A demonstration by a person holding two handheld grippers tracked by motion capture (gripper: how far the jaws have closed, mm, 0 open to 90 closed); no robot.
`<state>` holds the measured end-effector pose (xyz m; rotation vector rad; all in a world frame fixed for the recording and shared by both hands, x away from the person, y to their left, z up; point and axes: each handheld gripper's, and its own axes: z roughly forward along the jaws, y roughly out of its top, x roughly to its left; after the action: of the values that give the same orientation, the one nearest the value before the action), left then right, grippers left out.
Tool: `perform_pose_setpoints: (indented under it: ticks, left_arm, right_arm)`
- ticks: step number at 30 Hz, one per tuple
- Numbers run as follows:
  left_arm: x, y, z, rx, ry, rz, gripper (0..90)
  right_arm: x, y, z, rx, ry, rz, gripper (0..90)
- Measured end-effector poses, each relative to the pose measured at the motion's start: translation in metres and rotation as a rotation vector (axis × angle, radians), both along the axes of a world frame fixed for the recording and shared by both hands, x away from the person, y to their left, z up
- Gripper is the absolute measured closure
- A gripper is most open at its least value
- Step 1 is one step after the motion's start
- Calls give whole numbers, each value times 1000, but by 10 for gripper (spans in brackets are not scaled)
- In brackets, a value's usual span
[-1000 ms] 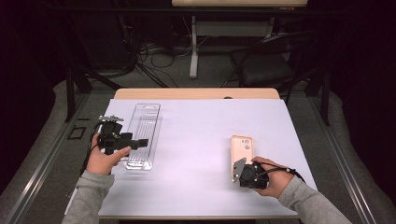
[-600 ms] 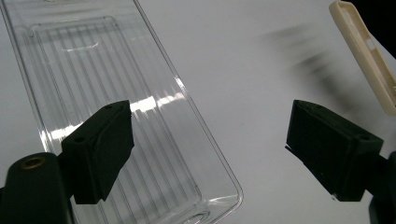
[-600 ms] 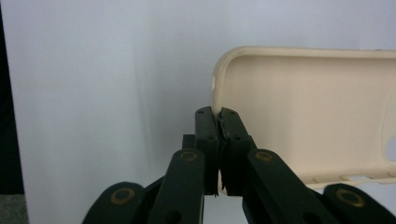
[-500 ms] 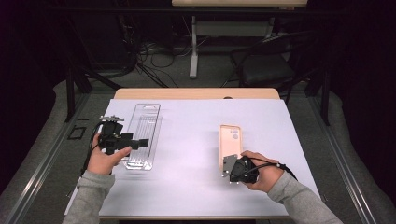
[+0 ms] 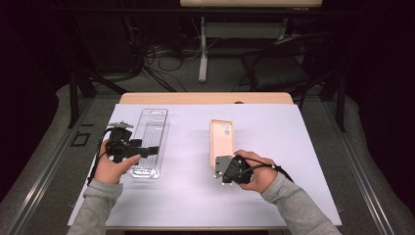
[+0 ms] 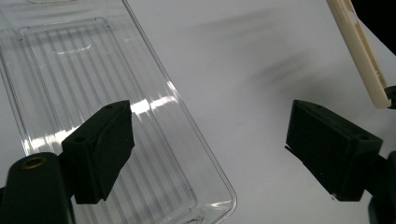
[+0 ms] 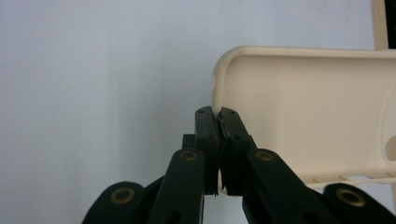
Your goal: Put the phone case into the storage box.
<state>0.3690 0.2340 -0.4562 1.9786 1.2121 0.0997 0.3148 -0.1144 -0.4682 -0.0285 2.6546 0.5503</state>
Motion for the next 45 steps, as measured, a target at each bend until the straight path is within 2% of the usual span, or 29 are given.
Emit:
perform_pose_setpoints:
  ticks: [6,8,15,19,30,35,41,45]
  left_arm:
    - [-1,0,1,-6,-10,0,151]
    - [-1,0,1,-4,-12,0,151]
    - [-1,-1,2,-9,-19,0,151]
    - [-2,-3,3,-24,-24,-8,154]
    - [-3,-9,3,-50,-38,-36,184]
    - [-4,-15,2,-100,-25,-56,197]
    - [-5,-20,1,-126,-7,-70,221]
    - [-6,-25,0,-128,1,-78,235]
  right_arm:
    - [4,16,10,27,-23,26,879]
    - [5,22,11,22,-30,26,880]
    - [5,37,11,64,-54,41,880]
    - [4,44,8,62,-63,46,880]
    - [-1,47,3,76,-84,51,880]
    - [-3,49,-1,82,-101,53,879]
    - [-8,51,-3,76,-113,58,879]
    - [-10,52,-4,76,-120,62,879]
